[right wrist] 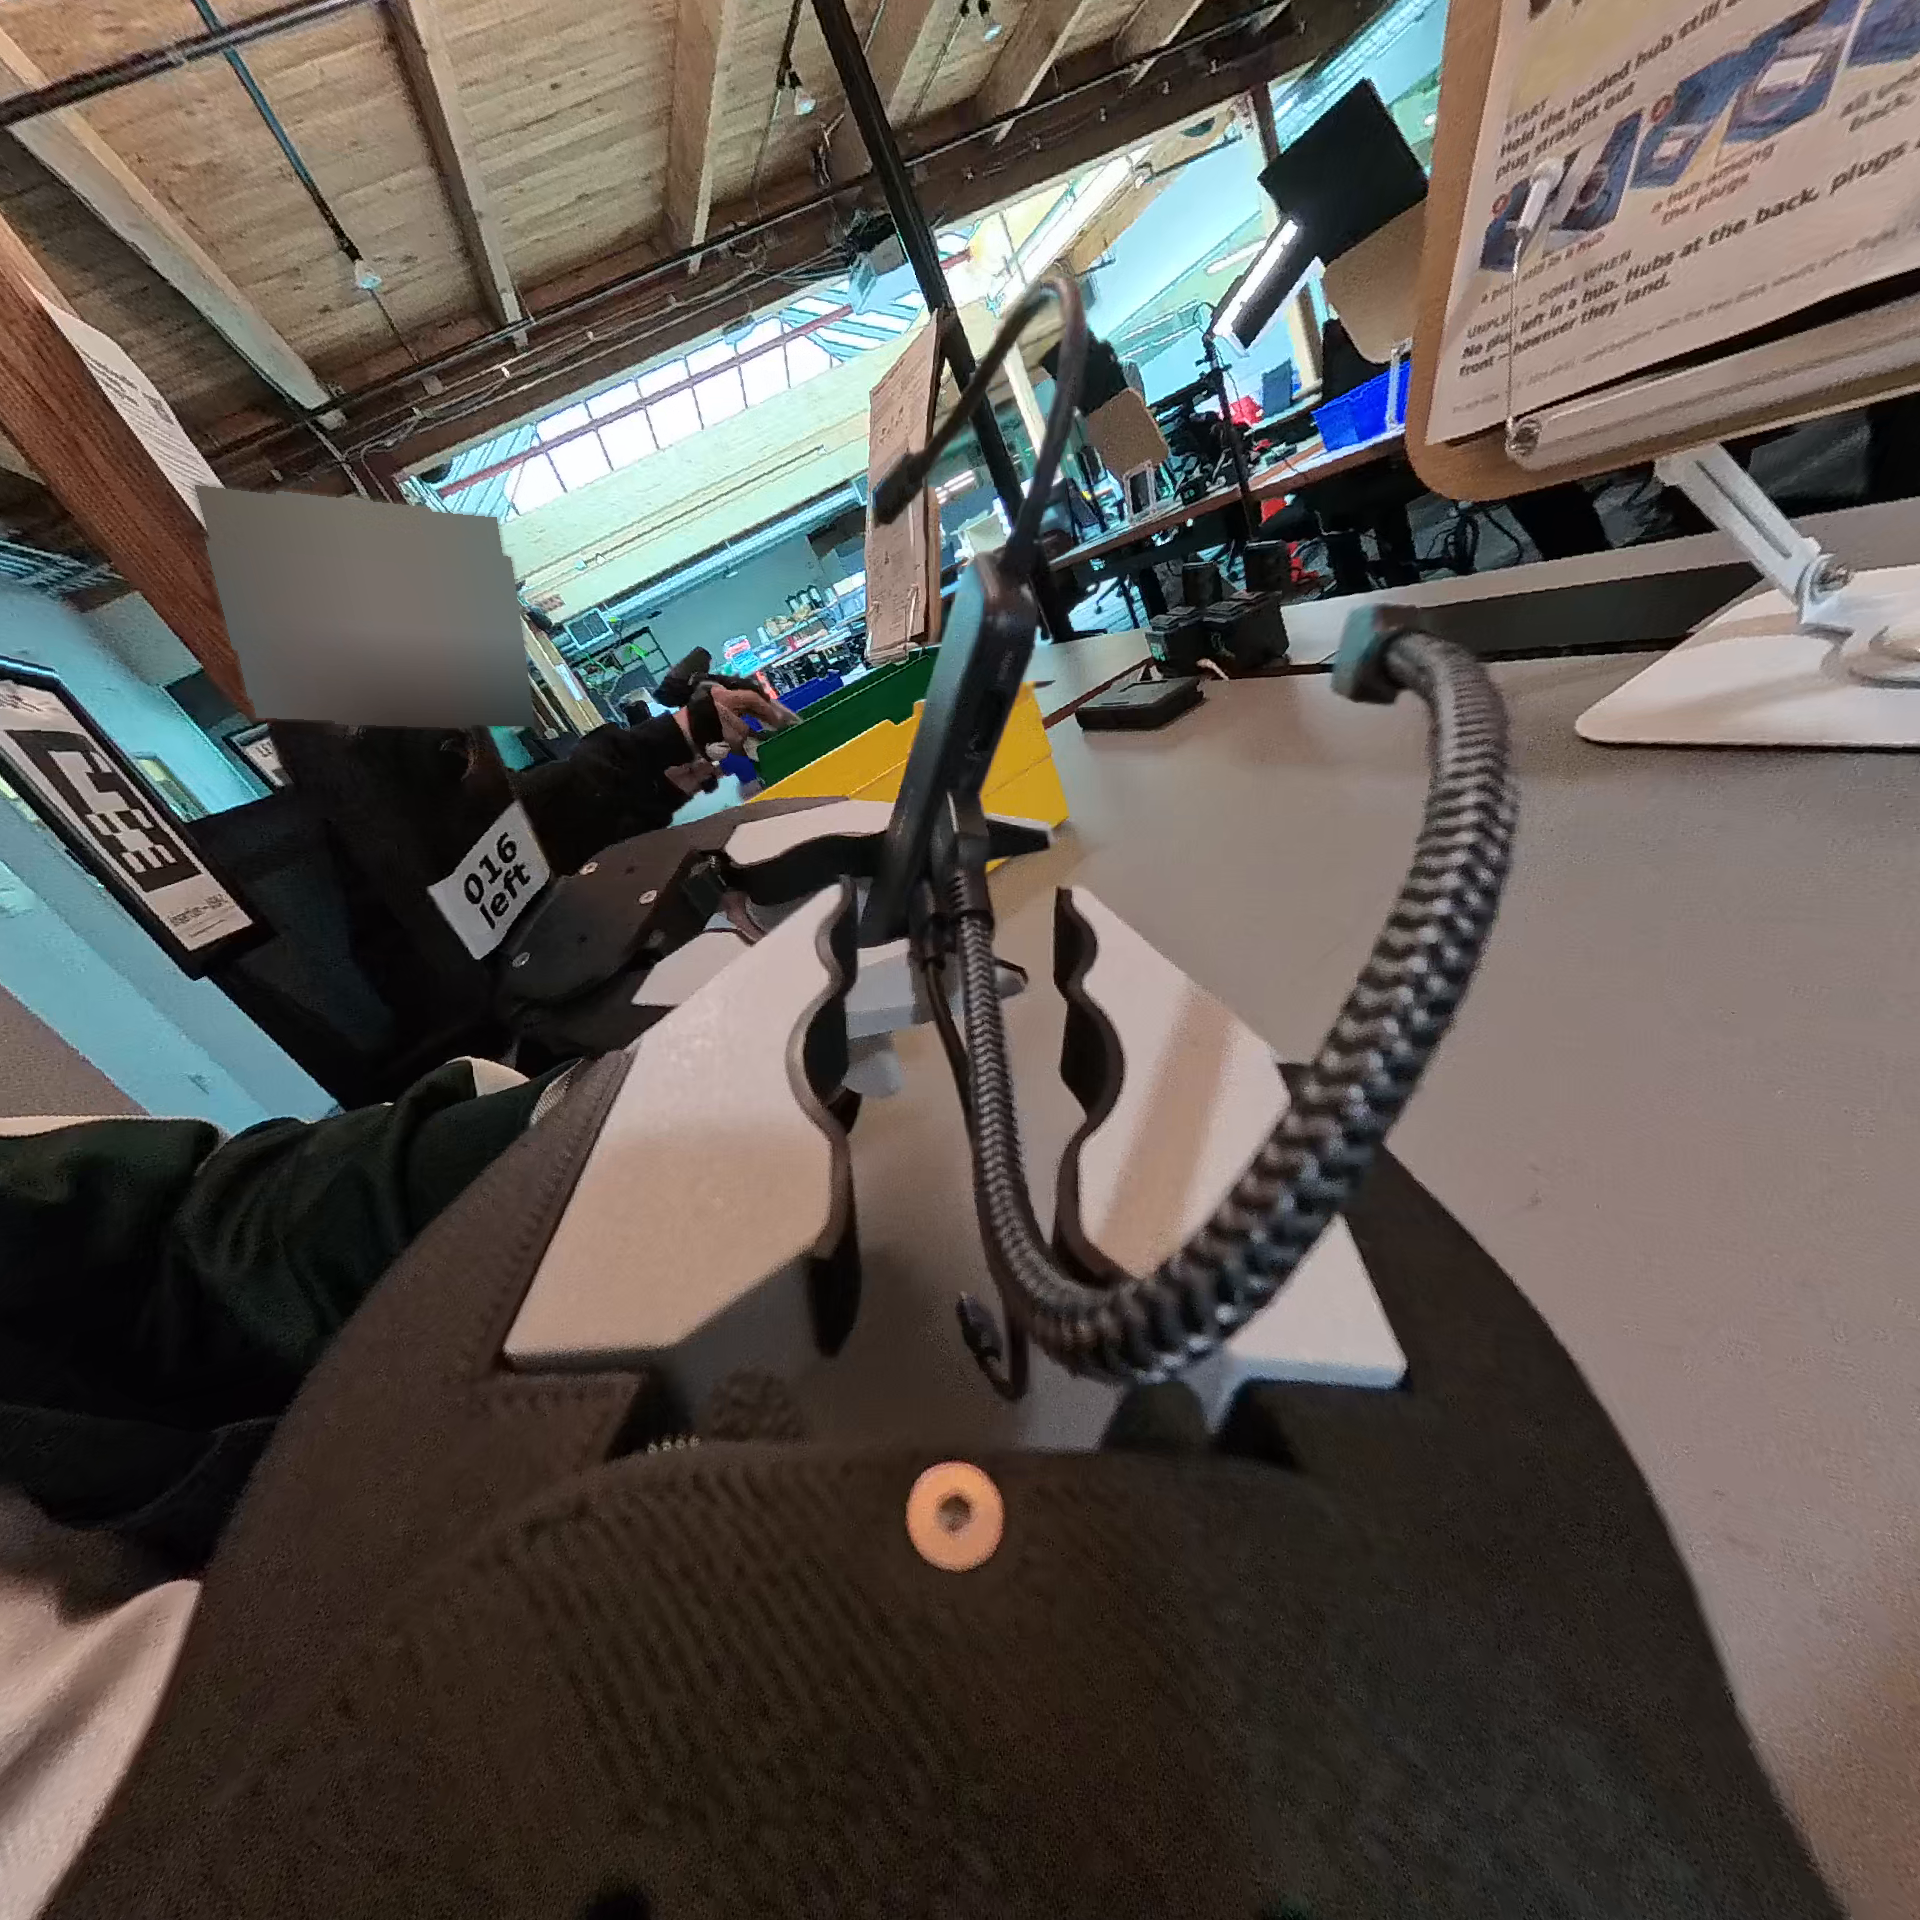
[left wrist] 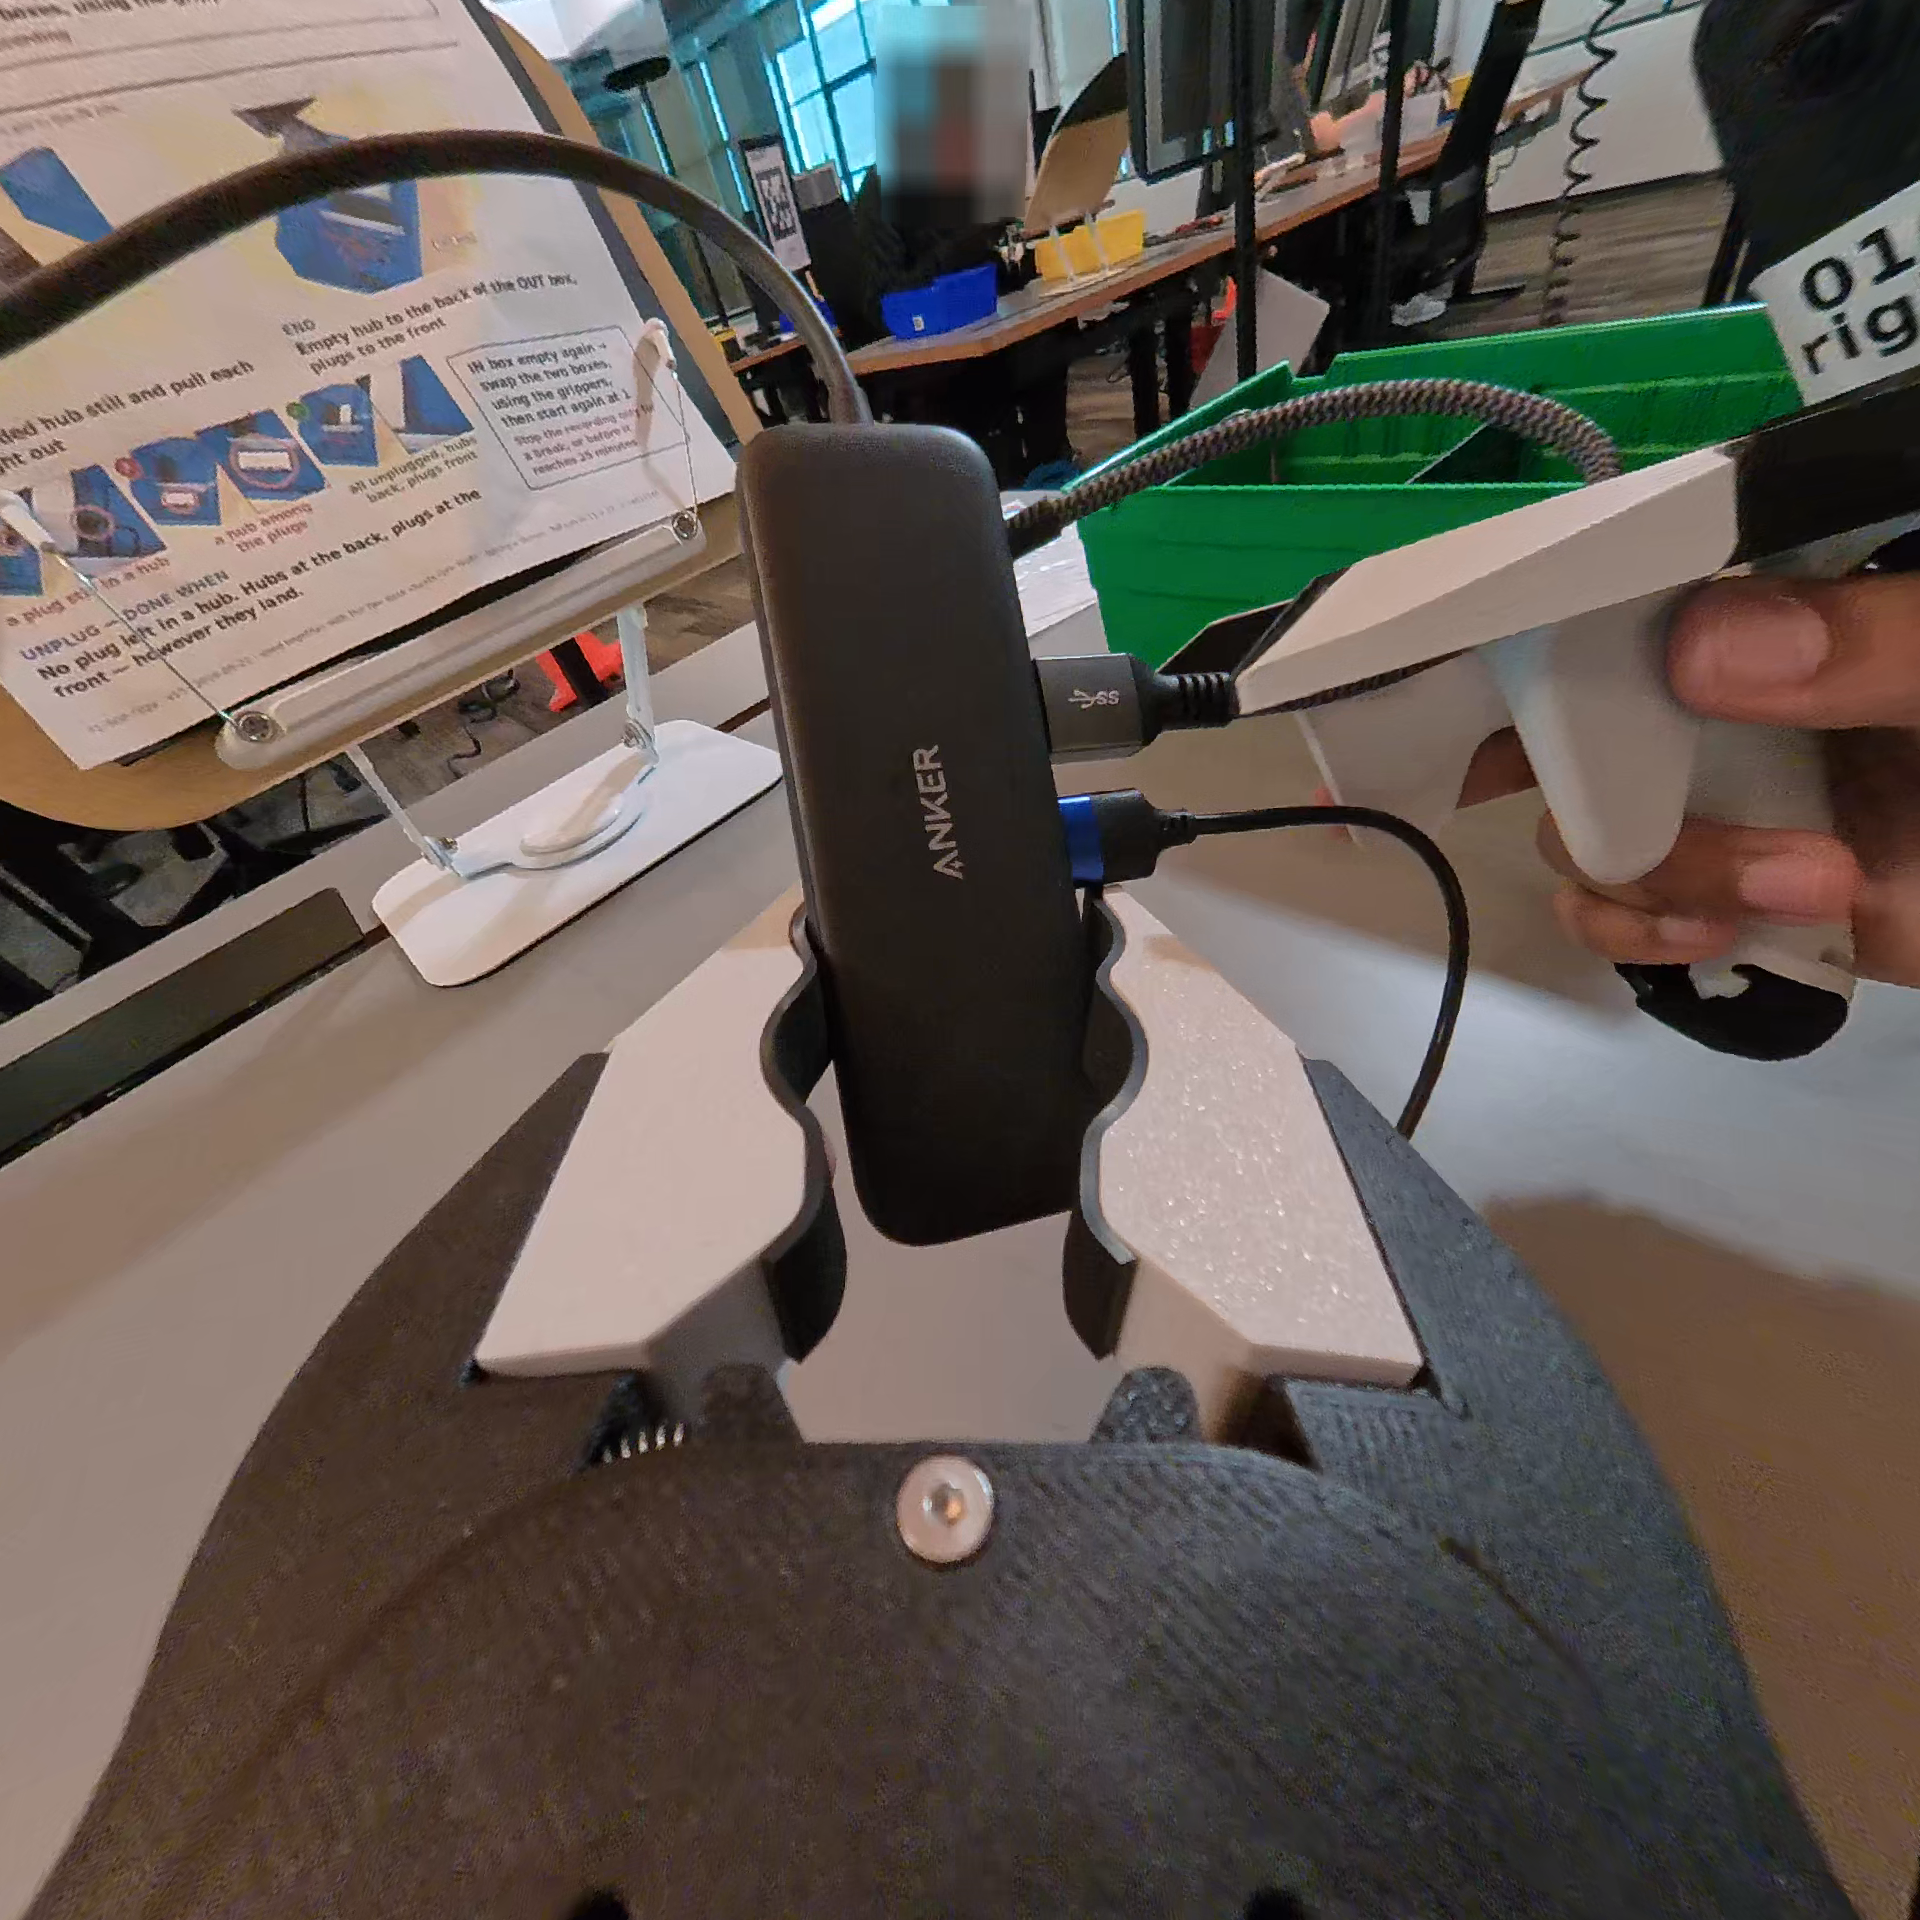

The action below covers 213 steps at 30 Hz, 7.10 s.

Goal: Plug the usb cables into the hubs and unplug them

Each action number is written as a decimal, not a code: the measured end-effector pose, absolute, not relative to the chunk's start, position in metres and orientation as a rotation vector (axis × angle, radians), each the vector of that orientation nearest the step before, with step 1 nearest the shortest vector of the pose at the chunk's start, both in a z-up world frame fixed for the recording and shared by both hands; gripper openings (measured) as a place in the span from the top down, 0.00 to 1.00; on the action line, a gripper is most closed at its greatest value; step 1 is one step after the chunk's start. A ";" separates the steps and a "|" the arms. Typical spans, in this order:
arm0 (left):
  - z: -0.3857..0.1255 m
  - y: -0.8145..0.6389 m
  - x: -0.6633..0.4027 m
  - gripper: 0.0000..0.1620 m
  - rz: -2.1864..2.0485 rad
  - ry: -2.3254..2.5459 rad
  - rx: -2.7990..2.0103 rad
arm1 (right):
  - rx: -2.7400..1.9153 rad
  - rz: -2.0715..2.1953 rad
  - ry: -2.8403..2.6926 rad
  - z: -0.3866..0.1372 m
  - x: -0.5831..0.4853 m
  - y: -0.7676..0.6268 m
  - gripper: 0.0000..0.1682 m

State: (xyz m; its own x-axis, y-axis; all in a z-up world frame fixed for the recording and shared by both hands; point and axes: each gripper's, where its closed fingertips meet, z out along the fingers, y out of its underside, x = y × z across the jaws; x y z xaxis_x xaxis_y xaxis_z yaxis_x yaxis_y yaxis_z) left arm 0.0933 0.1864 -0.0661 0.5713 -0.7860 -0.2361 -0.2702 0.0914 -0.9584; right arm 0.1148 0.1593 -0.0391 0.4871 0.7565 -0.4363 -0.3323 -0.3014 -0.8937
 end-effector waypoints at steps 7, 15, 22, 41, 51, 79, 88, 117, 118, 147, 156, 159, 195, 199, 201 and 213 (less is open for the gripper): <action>-0.067 0.182 0.097 0.72 -0.484 0.981 -1.449 | -1.522 1.188 -0.369 -0.041 0.116 0.159 0.85; -0.068 0.189 0.092 0.73 -0.492 0.938 -1.489 | -1.556 1.168 -0.413 -0.041 0.111 0.157 0.96; -0.066 0.196 0.088 0.73 -0.544 0.865 -1.531 | -1.557 1.066 -0.476 -0.030 0.101 0.150 0.96; -0.047 0.162 0.094 0.74 -0.847 1.035 -1.330 | -1.529 1.012 -0.584 -0.011 0.107 0.136 0.96; -0.053 0.101 0.101 0.68 -1.728 1.117 -1.362 | -1.589 1.272 -0.720 -0.032 0.107 0.126 0.96; -0.039 0.158 0.087 0.94 -1.675 0.703 -1.384 | -1.448 1.331 -0.268 -0.028 0.156 0.169 0.67; -0.030 0.177 0.071 0.94 -1.748 0.499 -1.340 | -1.475 1.221 -0.399 -0.041 0.131 0.160 0.74; -0.032 0.149 0.095 0.94 -1.761 0.626 -1.329 | -1.440 1.365 -0.331 -0.043 0.109 0.147 0.84; -0.033 0.147 0.097 0.94 -1.768 0.636 -1.334 | -1.434 1.372 -0.344 -0.042 0.107 0.146 0.86; -0.044 0.133 0.112 0.95 -2.008 0.573 -1.401 | -1.370 1.408 -0.250 -0.030 0.115 0.146 0.96; -0.036 0.144 0.101 0.95 -1.964 0.495 -1.362 | -1.396 1.404 -0.263 -0.036 0.110 0.145 0.96; -0.039 0.145 0.102 0.95 -1.975 0.479 -1.379 | -1.405 1.407 -0.254 -0.038 0.111 0.146 0.96; -0.035 0.141 0.098 0.95 -1.863 0.606 -1.331 | -1.159 0.934 -0.268 0.107 0.248 0.130 0.96; -0.037 0.152 0.093 0.95 -1.893 0.528 -1.345 | -1.433 0.948 -0.315 0.093 0.304 0.139 0.96; -0.037 0.157 0.090 0.95 -1.913 0.487 -1.344 | -1.648 0.767 -0.312 0.057 0.340 0.150 0.96; -0.044 0.155 0.095 0.95 -1.901 0.522 -1.374 | -2.283 0.648 -0.258 -0.083 0.399 0.141 0.94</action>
State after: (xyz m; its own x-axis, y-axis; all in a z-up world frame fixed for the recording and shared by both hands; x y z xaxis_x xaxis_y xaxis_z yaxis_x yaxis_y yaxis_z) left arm 0.0951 0.1555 -0.0441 -0.1707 -0.7484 0.6409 0.3165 -0.6576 -0.6837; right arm 0.3995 0.1413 -0.0828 0.8525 0.3646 -0.3746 -0.0073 -0.7082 -0.7060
